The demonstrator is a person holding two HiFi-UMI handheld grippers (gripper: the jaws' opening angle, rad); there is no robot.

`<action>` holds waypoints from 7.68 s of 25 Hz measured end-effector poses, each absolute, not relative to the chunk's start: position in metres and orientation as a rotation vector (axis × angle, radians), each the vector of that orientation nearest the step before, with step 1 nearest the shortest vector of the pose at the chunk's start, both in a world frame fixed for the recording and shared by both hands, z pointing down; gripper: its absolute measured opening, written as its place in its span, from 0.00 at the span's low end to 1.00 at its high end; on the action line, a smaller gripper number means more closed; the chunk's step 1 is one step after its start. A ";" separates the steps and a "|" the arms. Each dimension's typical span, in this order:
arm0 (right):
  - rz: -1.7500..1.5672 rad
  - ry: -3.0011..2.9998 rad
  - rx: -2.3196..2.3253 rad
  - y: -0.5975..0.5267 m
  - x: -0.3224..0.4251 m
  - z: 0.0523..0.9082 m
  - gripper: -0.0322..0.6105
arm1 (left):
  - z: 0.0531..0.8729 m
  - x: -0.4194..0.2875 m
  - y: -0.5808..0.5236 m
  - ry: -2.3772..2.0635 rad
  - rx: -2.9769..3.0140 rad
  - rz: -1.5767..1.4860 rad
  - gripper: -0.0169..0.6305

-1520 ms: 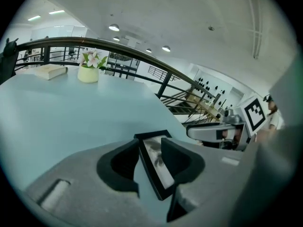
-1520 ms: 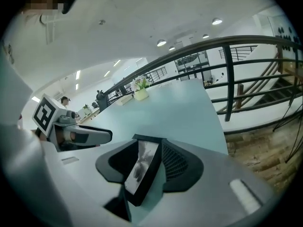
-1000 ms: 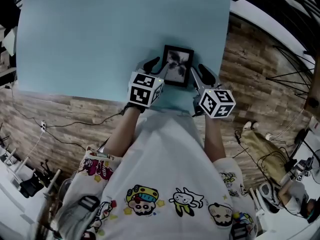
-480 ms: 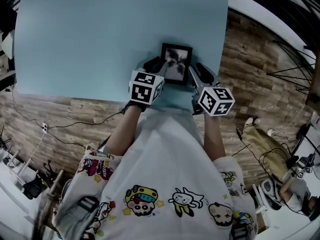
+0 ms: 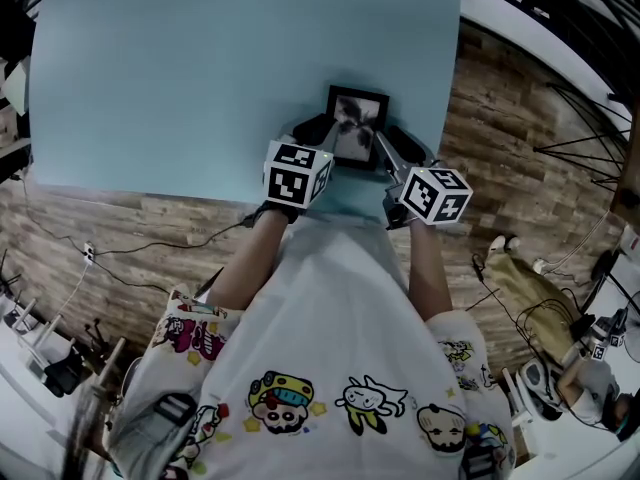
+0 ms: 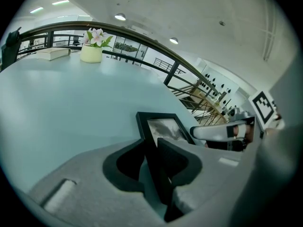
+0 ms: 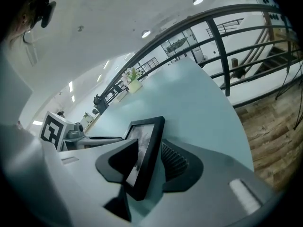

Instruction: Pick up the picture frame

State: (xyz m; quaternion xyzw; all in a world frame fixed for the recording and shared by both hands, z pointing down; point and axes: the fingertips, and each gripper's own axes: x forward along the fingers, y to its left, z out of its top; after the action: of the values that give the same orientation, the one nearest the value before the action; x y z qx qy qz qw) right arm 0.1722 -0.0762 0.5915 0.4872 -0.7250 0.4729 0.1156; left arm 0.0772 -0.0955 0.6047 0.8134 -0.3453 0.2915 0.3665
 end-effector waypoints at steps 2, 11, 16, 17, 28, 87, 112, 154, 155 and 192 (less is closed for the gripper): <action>1.427 -2.114 1.409 -0.076 0.172 0.594 0.31 | 0.605 0.078 -0.096 -0.893 2.084 0.743 0.16; 1.585 -2.050 1.339 -0.074 0.171 0.603 0.30 | 0.606 0.082 -0.098 -0.904 2.050 0.715 0.14; 1.722 -2.028 1.290 -0.077 0.169 0.606 0.30 | 0.608 0.078 -0.102 -0.898 2.012 0.687 0.14; 1.749 -2.029 1.270 -0.077 0.167 0.606 0.30 | 0.608 0.078 -0.103 -0.894 2.005 0.682 0.14; 1.910 -2.044 1.126 -0.074 0.157 0.603 0.27 | 0.605 0.074 -0.104 -0.873 1.926 0.605 0.13; 2.009 -2.333 0.893 -0.083 0.062 0.528 0.09 | 0.538 0.005 -0.103 -0.935 2.004 0.397 0.17; 1.359 -2.575 1.219 -0.094 0.118 0.394 0.09 | 0.385 0.015 -0.118 -1.067 2.375 0.244 0.17; 0.414 -2.404 1.677 -0.060 0.160 0.331 0.09 | 0.338 -0.009 -0.090 -1.165 2.601 0.309 0.02; 0.413 -2.402 1.680 -0.060 0.159 0.332 0.09 | 0.338 -0.010 -0.090 -1.166 2.601 0.310 0.02; 0.472 -2.386 1.676 -0.068 0.160 0.342 0.09 | 0.348 -0.016 -0.098 -1.176 2.571 0.340 0.02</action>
State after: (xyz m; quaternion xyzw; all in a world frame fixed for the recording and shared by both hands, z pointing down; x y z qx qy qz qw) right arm 0.1598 -0.0683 0.3423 0.5650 -0.8042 0.1592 0.0936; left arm -0.0164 -0.0981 0.3481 0.8931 -0.4086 0.1180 0.1464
